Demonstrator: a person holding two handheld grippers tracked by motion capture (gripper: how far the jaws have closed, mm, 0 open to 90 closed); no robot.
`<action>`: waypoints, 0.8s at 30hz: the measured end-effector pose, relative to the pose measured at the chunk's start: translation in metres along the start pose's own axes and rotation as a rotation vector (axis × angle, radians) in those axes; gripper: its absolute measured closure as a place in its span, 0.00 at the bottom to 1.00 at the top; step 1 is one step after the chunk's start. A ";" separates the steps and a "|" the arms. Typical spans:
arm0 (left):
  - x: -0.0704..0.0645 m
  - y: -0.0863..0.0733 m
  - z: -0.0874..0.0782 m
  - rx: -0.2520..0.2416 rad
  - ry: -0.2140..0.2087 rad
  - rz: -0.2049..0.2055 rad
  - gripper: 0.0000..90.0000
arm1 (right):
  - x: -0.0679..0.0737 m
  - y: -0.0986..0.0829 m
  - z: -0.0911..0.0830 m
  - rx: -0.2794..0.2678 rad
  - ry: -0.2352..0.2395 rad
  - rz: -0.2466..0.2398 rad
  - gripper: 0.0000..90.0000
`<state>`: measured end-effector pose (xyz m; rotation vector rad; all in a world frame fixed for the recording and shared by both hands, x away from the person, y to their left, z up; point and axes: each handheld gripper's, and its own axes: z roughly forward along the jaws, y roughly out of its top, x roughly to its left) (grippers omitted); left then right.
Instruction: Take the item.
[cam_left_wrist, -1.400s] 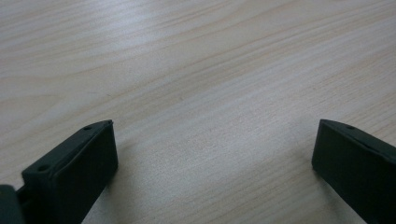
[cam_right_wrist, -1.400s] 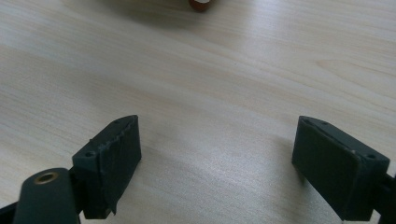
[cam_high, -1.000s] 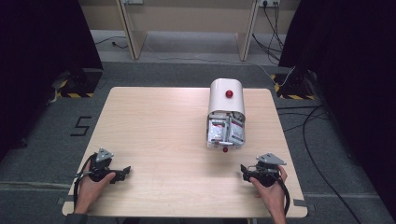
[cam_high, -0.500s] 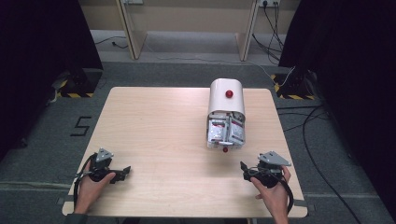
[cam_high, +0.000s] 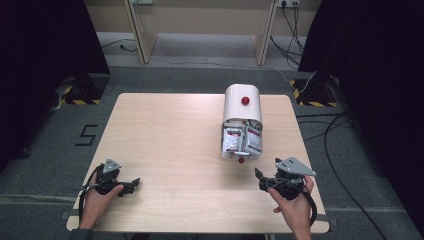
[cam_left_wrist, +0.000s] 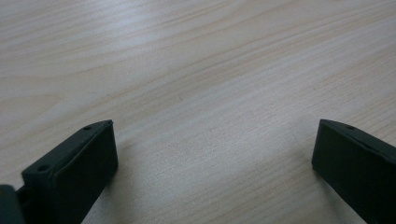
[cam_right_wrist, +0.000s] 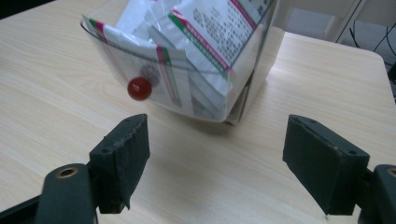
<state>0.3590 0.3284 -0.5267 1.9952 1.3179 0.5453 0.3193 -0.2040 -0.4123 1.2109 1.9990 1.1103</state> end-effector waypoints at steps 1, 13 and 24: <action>0.000 0.000 0.000 0.000 0.000 0.000 0.00 | 0.000 0.004 -0.002 -0.006 0.002 -0.002 0.27; 0.000 0.000 0.000 0.000 0.001 0.000 0.00 | -0.001 0.013 -0.012 -0.020 0.007 -0.008 0.30; 0.000 0.000 0.000 0.000 0.001 0.000 0.00 | 0.003 0.031 -0.021 -0.072 0.026 -0.027 0.34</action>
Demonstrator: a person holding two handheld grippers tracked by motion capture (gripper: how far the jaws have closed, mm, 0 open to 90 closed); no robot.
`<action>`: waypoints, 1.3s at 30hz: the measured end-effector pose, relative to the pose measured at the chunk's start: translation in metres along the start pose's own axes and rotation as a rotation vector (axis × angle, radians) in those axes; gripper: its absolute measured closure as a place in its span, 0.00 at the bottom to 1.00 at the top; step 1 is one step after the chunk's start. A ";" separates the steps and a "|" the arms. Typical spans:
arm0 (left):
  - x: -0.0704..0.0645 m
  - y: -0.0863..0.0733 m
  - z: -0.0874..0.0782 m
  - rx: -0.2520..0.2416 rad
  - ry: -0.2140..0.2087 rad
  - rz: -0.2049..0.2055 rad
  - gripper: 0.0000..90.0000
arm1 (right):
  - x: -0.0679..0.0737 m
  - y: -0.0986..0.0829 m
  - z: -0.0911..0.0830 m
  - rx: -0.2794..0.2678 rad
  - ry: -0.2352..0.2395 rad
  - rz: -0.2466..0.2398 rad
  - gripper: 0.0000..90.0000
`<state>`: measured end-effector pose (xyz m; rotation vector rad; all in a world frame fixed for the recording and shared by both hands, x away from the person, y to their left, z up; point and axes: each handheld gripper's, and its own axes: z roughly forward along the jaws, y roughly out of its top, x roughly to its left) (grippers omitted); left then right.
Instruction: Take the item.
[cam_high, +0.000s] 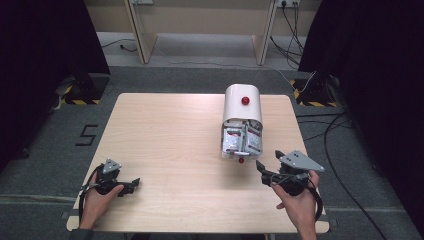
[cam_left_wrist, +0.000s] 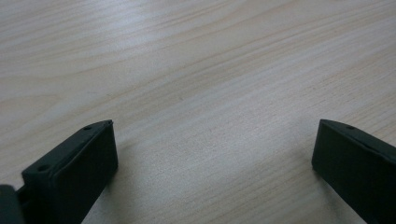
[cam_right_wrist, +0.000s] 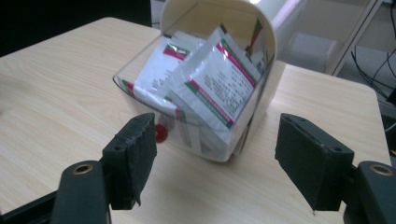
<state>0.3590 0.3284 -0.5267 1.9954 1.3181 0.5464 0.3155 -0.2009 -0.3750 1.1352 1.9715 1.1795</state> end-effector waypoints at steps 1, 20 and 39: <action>0.000 0.000 0.000 0.000 0.000 0.000 0.00 | 0.001 0.004 0.000 -0.007 0.003 -0.003 0.35; 0.000 0.000 0.000 0.000 0.000 0.000 0.00 | 0.014 0.032 0.028 0.031 -0.004 -0.093 0.40; 0.000 0.000 0.000 0.000 0.000 0.000 0.00 | 0.011 0.037 0.059 0.102 -0.064 -0.141 0.44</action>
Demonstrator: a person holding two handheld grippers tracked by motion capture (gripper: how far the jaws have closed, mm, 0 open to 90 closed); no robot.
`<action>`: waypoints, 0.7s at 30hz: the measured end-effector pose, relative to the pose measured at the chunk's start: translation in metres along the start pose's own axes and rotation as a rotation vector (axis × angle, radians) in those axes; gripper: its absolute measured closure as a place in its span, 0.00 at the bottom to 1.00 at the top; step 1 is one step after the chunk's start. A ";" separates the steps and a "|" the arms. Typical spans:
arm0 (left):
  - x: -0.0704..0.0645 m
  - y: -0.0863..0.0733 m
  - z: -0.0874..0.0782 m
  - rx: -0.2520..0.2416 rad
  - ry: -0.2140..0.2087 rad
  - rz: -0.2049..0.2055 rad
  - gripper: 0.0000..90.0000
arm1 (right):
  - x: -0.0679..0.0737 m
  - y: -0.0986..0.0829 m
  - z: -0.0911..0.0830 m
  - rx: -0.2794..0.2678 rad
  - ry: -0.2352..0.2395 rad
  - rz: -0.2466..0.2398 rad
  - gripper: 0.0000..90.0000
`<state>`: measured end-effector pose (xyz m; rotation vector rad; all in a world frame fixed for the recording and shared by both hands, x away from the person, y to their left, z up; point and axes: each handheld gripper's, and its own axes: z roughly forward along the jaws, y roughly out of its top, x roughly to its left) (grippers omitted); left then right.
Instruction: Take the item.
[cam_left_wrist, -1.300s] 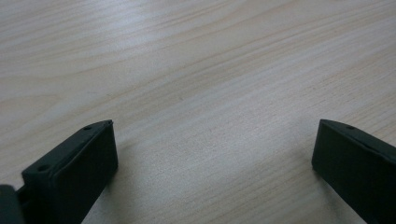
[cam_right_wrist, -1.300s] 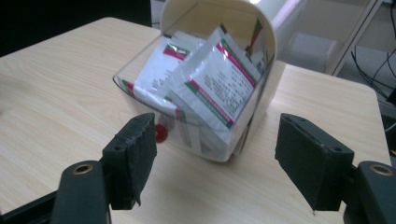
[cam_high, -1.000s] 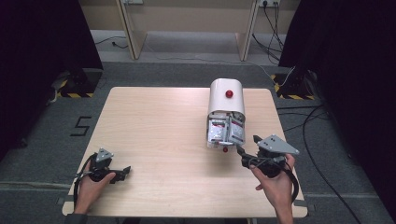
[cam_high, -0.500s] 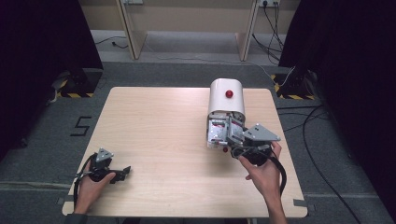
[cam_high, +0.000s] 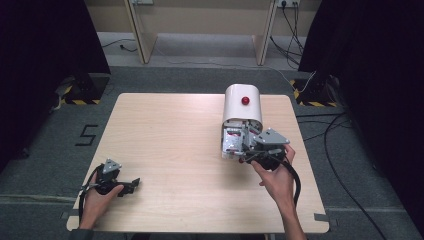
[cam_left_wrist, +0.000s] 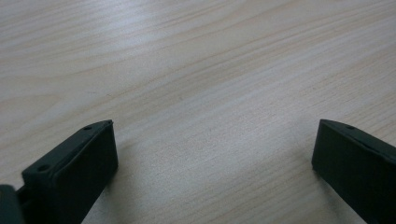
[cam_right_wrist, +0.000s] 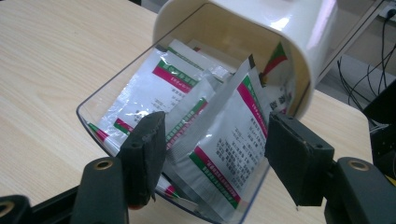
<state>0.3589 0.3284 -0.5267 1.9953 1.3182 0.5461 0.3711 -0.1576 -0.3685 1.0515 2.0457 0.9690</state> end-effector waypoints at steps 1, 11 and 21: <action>0.000 0.000 0.000 0.000 0.000 0.000 0.00 | -0.001 -0.001 -0.001 -0.003 -0.003 0.002 0.44; 0.000 0.000 0.000 0.000 0.000 0.000 0.00 | -0.007 -0.001 -0.005 -0.013 -0.026 -0.025 0.57; 0.000 0.000 0.000 0.000 0.000 0.000 0.00 | -0.010 -0.003 0.008 -0.008 -0.057 -0.084 0.74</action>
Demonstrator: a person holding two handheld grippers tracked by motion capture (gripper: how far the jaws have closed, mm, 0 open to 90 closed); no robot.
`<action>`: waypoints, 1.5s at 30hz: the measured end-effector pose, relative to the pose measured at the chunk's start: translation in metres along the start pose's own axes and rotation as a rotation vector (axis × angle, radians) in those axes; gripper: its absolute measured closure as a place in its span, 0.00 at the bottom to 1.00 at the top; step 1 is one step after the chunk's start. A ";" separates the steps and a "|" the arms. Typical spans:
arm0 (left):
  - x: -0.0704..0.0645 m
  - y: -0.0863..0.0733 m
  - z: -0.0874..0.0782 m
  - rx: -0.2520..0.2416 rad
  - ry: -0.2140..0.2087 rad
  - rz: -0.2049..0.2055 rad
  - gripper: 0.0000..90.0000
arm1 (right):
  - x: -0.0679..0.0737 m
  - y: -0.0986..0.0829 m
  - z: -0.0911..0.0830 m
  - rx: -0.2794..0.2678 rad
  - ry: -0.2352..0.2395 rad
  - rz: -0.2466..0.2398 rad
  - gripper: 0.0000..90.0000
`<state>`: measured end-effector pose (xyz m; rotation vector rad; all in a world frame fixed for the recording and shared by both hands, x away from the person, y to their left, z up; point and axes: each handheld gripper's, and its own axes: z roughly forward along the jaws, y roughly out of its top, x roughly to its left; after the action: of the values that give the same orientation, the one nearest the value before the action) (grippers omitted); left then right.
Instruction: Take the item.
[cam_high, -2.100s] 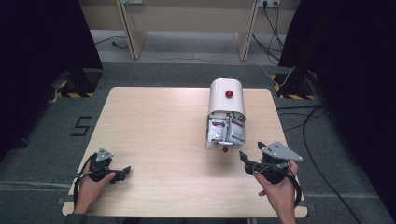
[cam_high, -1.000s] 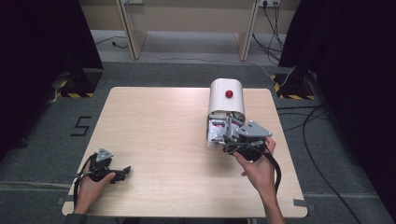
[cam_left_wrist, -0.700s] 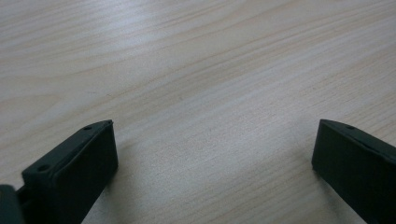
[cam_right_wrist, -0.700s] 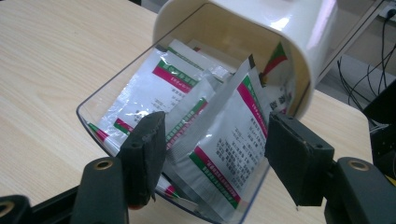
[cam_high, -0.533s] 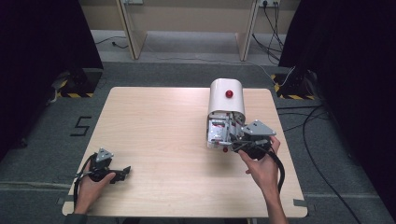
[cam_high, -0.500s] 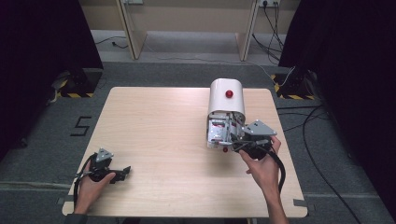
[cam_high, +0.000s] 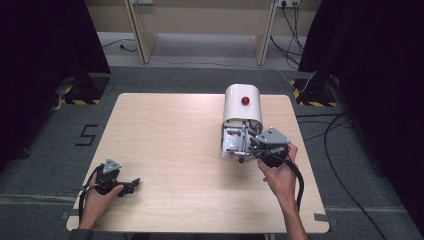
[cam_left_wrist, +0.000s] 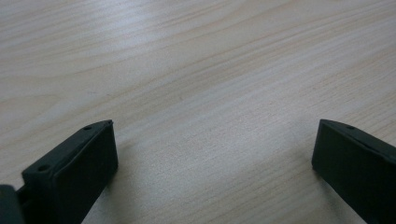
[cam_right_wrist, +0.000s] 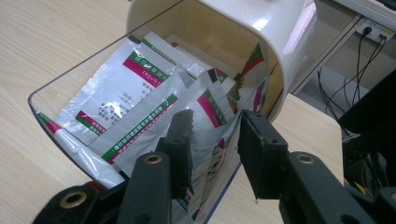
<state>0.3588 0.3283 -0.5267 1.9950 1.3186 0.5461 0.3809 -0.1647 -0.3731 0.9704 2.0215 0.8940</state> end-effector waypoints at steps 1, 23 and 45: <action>0.000 0.000 0.000 0.000 0.000 0.000 0.00 | -0.001 0.000 0.001 0.001 -0.003 -0.004 0.74; 0.000 0.000 0.000 0.000 0.000 0.000 0.00 | -0.003 -0.003 -0.027 -0.125 0.040 -0.042 0.98; 0.000 0.000 0.000 0.000 0.000 0.000 0.00 | -0.008 -0.011 -0.057 -0.189 0.070 -0.021 0.98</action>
<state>0.3588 0.3283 -0.5267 1.9948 1.3185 0.5466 0.3343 -0.1924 -0.3507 0.8228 1.9595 1.0992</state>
